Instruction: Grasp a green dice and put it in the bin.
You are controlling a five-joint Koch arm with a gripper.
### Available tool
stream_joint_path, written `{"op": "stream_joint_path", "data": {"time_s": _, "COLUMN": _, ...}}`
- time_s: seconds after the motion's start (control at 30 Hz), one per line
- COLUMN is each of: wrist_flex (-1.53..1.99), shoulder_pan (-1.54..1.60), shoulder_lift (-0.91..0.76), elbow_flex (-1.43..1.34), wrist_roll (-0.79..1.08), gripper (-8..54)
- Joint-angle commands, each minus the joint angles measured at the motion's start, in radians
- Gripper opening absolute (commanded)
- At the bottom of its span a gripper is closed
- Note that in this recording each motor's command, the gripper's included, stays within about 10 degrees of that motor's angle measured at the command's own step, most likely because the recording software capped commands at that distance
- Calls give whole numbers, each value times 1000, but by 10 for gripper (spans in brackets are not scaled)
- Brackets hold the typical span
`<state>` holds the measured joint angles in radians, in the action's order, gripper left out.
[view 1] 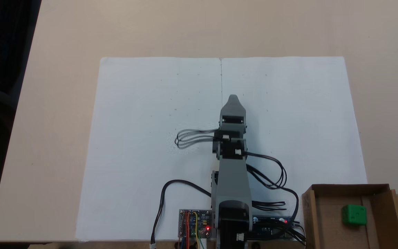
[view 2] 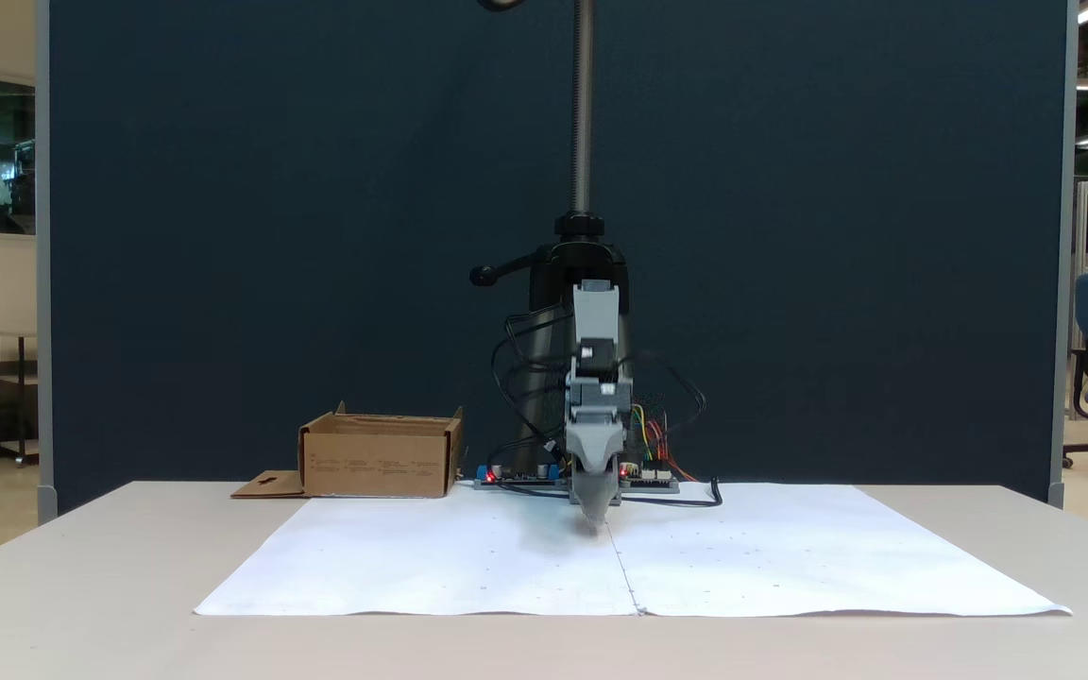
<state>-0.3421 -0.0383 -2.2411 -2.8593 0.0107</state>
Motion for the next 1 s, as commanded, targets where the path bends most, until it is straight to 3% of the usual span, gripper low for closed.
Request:
{"op": "stream_joint_path", "data": {"time_s": 0.0, "wrist_flex": -167, "shoulder_pan": 14, "shoulder_lift": -84, "elbow_flex": -23, "wrist_roll": 80, "gripper": 430}}
{"op": "stream_joint_path", "data": {"time_s": 0.37, "wrist_flex": -535, "shoulder_pan": 40, "shoulder_lift": -130, "elbow_flex": -272, "wrist_roll": 100, "gripper": 433}}
{"op": "stream_joint_path", "data": {"time_s": 0.97, "wrist_flex": -877, "shoulder_pan": 26, "shoulder_lift": -129, "elbow_flex": -273, "wrist_roll": 101, "gripper": 438}}
